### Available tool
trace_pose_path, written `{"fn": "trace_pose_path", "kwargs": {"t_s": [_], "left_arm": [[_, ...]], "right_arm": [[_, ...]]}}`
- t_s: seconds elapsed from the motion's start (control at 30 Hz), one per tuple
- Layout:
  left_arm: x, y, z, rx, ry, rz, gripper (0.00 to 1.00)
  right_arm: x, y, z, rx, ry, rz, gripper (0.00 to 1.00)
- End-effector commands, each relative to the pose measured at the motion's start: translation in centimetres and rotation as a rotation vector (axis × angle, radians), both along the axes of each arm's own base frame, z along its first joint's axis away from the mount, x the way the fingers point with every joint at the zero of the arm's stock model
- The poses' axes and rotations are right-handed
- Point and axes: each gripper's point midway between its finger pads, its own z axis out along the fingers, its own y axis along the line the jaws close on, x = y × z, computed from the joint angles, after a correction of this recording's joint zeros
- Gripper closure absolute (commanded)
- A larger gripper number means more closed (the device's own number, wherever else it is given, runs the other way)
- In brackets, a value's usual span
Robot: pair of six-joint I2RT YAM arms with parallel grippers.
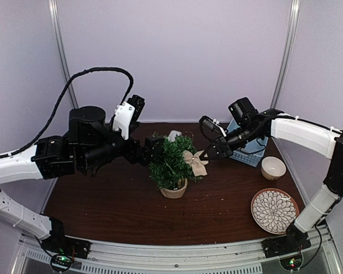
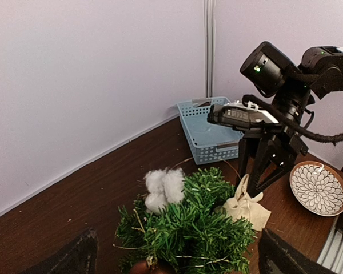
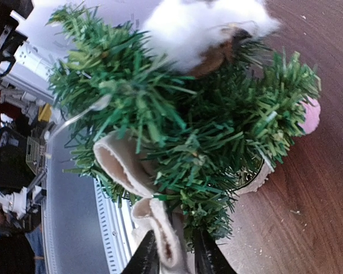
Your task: Decorate the small christmas tree
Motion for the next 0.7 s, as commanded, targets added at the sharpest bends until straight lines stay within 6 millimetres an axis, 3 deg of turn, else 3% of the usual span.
{"fn": "trace_pose_path", "kwargs": {"t_s": [0.0,0.03,0.07,0.37,0.43,0.57,0.67], "left_arm": [[0.3,-0.1,1.3,-0.033,-0.027,0.006,0.02],[0.3,-0.1,1.3,-0.035,-0.027,0.006,0.02],[0.3,-0.1,1.3,-0.034,-0.027,0.005,0.03],[0.4,-0.3,1.4,-0.032,-0.028,0.004,0.02],[0.4,-0.3,1.5,-0.033,-0.030,0.003,0.03],[0.4,-0.4,1.5,-0.028,-0.033,0.003,0.02],[0.4,-0.3,1.5,-0.029,-0.034,0.004,0.02]], "right_arm": [[0.5,-0.2,1.8,0.005,-0.068,-0.033,0.63],[0.4,-0.3,1.9,0.003,-0.072,-0.036,0.51],[0.3,-0.3,2.0,0.005,-0.075,-0.035,0.44],[-0.3,-1.1,2.9,0.002,-0.115,-0.046,0.24],[-0.3,-1.1,2.7,0.000,-0.115,-0.049,0.22],[-0.5,-1.2,2.1,-0.014,-0.098,-0.038,0.28],[-1.2,-1.5,2.0,-0.015,-0.103,-0.021,0.24]]}}
